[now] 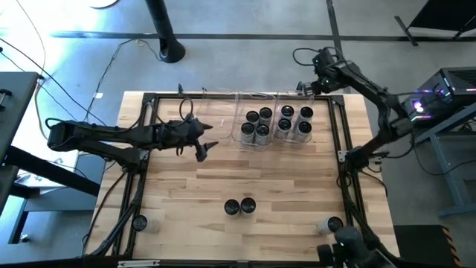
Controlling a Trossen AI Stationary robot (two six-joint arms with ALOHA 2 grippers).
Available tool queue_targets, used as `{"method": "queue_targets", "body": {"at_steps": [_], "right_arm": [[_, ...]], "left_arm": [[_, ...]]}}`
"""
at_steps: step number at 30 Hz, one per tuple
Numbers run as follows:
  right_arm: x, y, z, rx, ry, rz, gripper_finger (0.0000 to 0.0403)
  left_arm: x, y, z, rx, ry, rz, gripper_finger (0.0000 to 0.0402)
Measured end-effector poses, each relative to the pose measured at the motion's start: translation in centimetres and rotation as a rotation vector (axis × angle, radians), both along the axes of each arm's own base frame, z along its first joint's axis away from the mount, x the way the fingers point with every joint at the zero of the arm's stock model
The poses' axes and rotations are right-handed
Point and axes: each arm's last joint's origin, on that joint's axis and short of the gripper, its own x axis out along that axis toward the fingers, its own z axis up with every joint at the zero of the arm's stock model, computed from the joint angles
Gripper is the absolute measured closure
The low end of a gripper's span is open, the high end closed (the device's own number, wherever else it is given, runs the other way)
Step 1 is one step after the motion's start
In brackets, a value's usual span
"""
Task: Sort soda cans
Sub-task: Adjust the transparent bins on the table
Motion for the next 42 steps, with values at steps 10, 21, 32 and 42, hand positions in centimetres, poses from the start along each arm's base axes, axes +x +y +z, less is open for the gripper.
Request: {"method": "queue_targets", "body": {"at_steps": [10, 21, 32, 42], "right_arm": [[0.4, -3.3, -4.8, 0.11, 0.038, -0.055, 0.0284], [1.5, -3.8, -5.3, 0.105, -0.045, 0.013, 0.0306], [2.6, -4.2, -5.0, 0.029, -0.12, 0.034, 0.0307], [2.4, -3.9, -4.4, 0.019, -0.1, 0.049, 0.0307]], "left_arm": [[0.2, -2.0, 0.2, 0.037, -0.015, -0.027, 0.0083], [0.3, -2.4, 0.4, 0.052, -0.036, -0.019, 0.0083], [0.2, -2.4, 0.4, 0.054, -0.037, -0.007, 0.0083], [0.2, -2.3, 0.7, -0.003, -0.013, 0.027, 0.0083]]}}
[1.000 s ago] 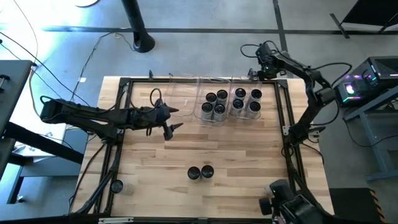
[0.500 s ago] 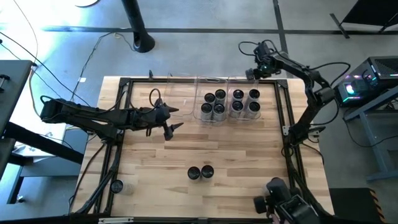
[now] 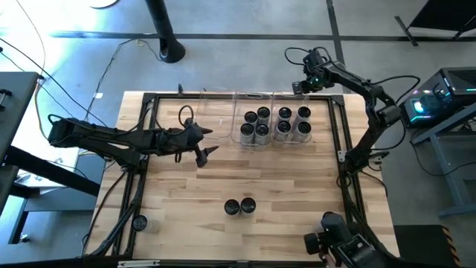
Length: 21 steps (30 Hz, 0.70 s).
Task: Sort soda cans
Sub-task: Adjust the transparent bins on the table
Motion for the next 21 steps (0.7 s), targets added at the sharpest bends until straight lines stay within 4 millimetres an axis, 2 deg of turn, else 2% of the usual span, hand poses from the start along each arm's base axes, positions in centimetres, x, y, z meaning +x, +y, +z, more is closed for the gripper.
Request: {"method": "queue_targets", "body": {"at_steps": [8, 14, 21], "right_arm": [[-1.0, 1.3, 2.1, -0.028, 0.034, -0.019, 0.0307], [-1.3, 1.9, 1.5, 0.049, 0.1, -0.041, 0.0307], [-0.3, 1.7, 0.3, 0.087, 0.099, -0.014, 0.0307]], "left_arm": [[0.1, 0.0, 0.7, 0.007, 0.001, 0.018, 0.0083], [-0.3, 0.4, 0.0, -0.086, 0.05, 0.062, 0.0083], [-1.5, 1.8, -1.7, -0.194, 0.205, 0.196, 0.0083]]}}
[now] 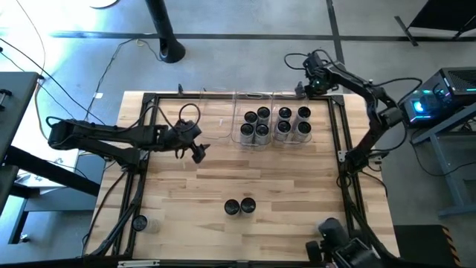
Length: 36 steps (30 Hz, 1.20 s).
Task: Sort soda cans
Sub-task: Adjust the transparent bins on the table, then put the top left white-yellow soda can into the left transparent bin
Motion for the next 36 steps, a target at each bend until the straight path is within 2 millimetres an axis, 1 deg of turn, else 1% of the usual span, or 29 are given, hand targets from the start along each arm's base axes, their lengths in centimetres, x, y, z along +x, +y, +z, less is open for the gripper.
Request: {"method": "queue_targets", "body": {"at_steps": [5, 8, 17, 20, 24, 29, 32, 34, 36], "right_arm": [[1.0, -0.4, -1.0, 0.002, -0.014, 0.029, 0.0307], [1.4, -0.5, -1.1, -0.005, -0.037, 0.043, 0.0307], [1.5, -0.4, -1.1, -0.005, -0.034, 0.05, 0.0307], [1.4, -0.3, -0.7, -0.025, -0.018, 0.059, 0.0307], [0.9, 0.3, 1.0, -0.093, -0.003, 0.068, 0.0307], [-0.3, 1.9, 4.7, -0.215, -0.006, 0.095, 0.0307], [-0.7, 4.0, 7.2, -0.283, -0.027, 0.143, 0.0307], [-0.8, 5.9, 8.9, -0.322, -0.046, 0.194, 0.0307], [-0.6, 8.4, 10.5, -0.373, -0.076, 0.255, 0.0307]], "left_arm": [[0.1, 0.0, 0.0, 0.009, -0.003, 0.007, 0.0083], [0.1, -0.3, 0.0, 0.008, -0.011, -0.003, 0.0083], [0.3, -0.8, 0.1, 0.013, -0.028, -0.016, 0.0083], [0.3, -0.9, 0.1, 0.016, -0.028, -0.02, 0.0083], [0.4, -1.4, 0.3, 0.044, -0.045, -0.021, 0.0083], [0.6, -2.5, 0.6, 0.104, -0.069, -0.047, 0.0083], [0.7, -3.5, 0.8, 0.138, -0.093, -0.073, 0.0083], [0.7, -4.4, 1.0, 0.155, -0.12, -0.088, 0.0083], [0.8, -5.5, 1.4, 0.182, -0.166, -0.108, 0.0083]]}}
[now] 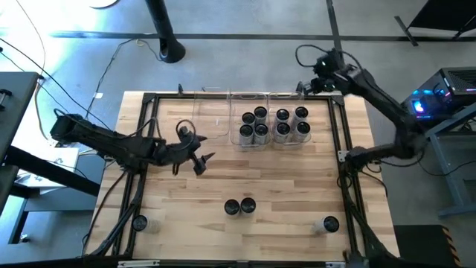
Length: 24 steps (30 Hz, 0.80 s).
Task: Sort soda cans
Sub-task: Put the top left white-yellow soda can into the left transparent bin
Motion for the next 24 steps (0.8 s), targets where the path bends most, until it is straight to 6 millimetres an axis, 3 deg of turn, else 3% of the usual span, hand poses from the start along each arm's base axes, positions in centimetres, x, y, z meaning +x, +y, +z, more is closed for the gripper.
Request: {"method": "queue_targets", "body": {"at_steps": [3, 6, 10, 13, 17, 21, 24], "right_arm": [[0.2, 4.6, 1.6, -0.084, -0.073, 0.123, 0.0307], [0.0, 9.5, 1.9, -0.164, -0.222, 0.263, 0.0307], [-0.6, 15.0, -0.2, -0.235, -0.476, 0.5, 0.0307], [-0.7, 18.2, -2.5, -0.267, -0.714, 0.692, 0.0307], [-0.7, 21.4, -5.1, -0.361, -0.976, 0.92, 0.0307], [-0.6, 23.5, -7.5, -0.446, -1.065, 1.068, 0.0307], [-0.5, 24.2, -8.5, -0.448, -1.089, 1.083, 0.0307]], "left_arm": [[0.1, -2.6, 0.4, 0.072, -0.048, -0.091, 0.0083], [0.2, -5.8, 0.4, 0.162, -0.091, -0.214, 0.0083], [0.7, -9.9, -0.6, 0.276, -0.14, -0.325, 0.0083], [1.2, -11.4, -2.2, 0.327, -0.1, -0.379, 0.0083], [2.3, -12.0, -4.2, 0.222, -0.104, -0.361, 0.0083], [3.4, -12.0, -5.1, 0.085, -0.129, -0.427, 0.0083], [3.4, -12.4, -4.9, 0.005, -0.152, -0.489, 0.0083]]}}
